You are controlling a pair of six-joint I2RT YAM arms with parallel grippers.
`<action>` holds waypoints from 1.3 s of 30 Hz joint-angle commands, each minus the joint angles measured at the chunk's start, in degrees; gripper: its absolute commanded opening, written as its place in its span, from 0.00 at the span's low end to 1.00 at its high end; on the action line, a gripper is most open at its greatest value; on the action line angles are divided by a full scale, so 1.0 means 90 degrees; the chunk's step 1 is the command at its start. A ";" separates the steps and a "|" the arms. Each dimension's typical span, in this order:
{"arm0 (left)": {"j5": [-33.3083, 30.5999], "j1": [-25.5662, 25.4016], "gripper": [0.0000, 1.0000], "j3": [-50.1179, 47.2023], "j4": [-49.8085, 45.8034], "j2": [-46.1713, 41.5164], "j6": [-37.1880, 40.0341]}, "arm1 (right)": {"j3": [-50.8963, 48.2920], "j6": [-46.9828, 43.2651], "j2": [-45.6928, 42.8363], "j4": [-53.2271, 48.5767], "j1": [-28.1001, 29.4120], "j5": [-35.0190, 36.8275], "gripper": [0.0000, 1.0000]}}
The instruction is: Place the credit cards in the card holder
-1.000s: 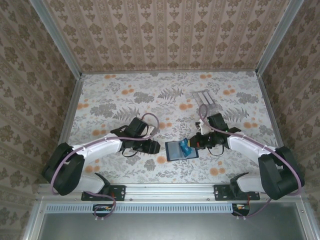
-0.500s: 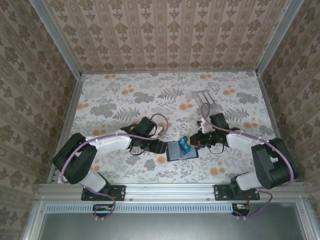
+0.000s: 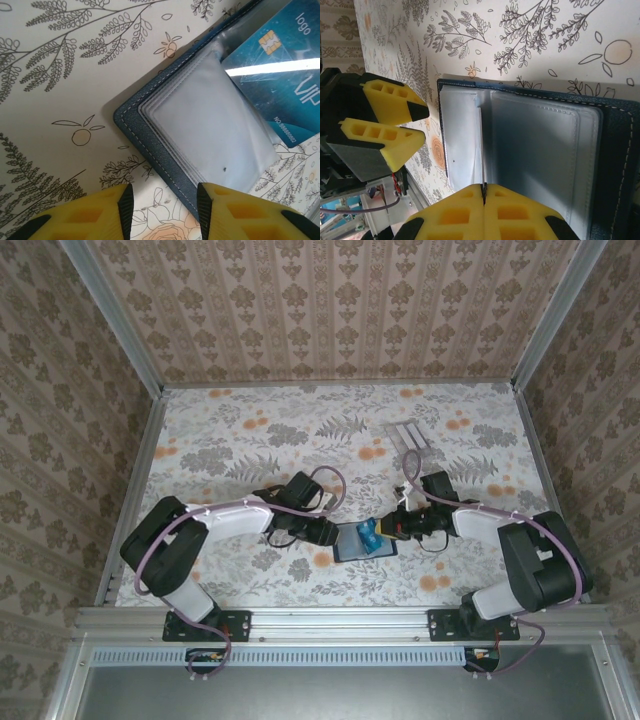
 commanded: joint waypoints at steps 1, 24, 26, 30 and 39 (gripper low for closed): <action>-0.0024 -0.0053 0.38 0.0114 -0.0038 0.0204 -0.0074 | -0.0084 -0.0019 0.0063 0.0029 -0.0012 -0.0154 0.00; -0.0341 -0.0036 0.31 0.0256 -0.0191 0.0396 -0.0162 | -0.0029 0.0684 0.0563 0.1169 0.0164 0.0053 0.00; -0.0381 -0.0020 0.30 0.0241 -0.0196 0.0402 -0.0172 | 0.0007 0.0675 0.0657 0.1174 0.0247 0.0066 0.00; -0.0422 0.0036 0.30 0.0227 -0.0281 0.0400 -0.0238 | -0.0081 0.0820 0.0716 0.1381 0.0376 0.0115 0.00; -0.0576 0.0246 0.24 0.0085 -0.0326 0.0446 -0.0556 | -0.0170 0.1018 0.0687 0.1338 0.0585 0.0253 0.04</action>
